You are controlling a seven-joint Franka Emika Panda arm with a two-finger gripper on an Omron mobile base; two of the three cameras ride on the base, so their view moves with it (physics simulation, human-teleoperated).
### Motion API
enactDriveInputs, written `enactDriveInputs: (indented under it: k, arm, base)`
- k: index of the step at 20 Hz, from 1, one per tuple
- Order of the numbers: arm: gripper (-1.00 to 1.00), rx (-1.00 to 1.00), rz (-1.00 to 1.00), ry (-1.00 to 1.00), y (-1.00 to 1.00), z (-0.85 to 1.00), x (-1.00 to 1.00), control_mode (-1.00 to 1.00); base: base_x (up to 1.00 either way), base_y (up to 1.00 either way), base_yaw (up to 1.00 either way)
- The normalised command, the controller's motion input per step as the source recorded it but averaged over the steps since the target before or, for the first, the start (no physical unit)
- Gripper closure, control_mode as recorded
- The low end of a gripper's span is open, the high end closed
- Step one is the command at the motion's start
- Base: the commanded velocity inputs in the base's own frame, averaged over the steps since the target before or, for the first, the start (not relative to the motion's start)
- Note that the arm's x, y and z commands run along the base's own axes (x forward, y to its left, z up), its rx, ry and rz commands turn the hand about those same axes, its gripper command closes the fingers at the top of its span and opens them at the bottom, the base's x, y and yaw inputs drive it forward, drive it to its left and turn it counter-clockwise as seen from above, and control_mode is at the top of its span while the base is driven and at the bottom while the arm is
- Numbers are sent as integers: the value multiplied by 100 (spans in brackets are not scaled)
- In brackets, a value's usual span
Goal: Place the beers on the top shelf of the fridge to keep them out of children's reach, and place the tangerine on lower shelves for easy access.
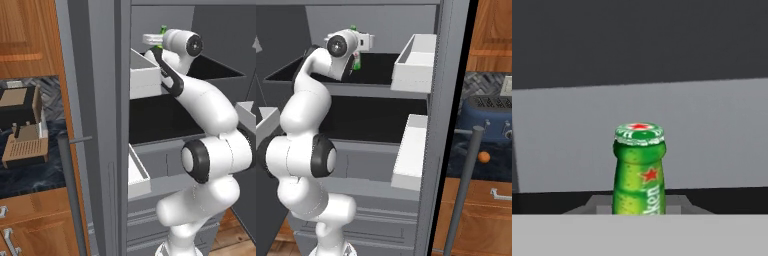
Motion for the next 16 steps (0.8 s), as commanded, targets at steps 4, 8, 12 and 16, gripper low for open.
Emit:
enactDriveInputs:
  k: [4,8,12,16]
  arm:
    - [100,-5,0,0,0,-14,30,-100]
    - [100,-3,0,0,0,-14,30,-100]
    - [100,-5,0,0,7,-19,26,-100]
    - [100,-6,0,0,14,-21,18,-100]
  base:
    - [0,0,0]
    - [0,0,0]
    - [0,0,0]
    - [0,0,0]
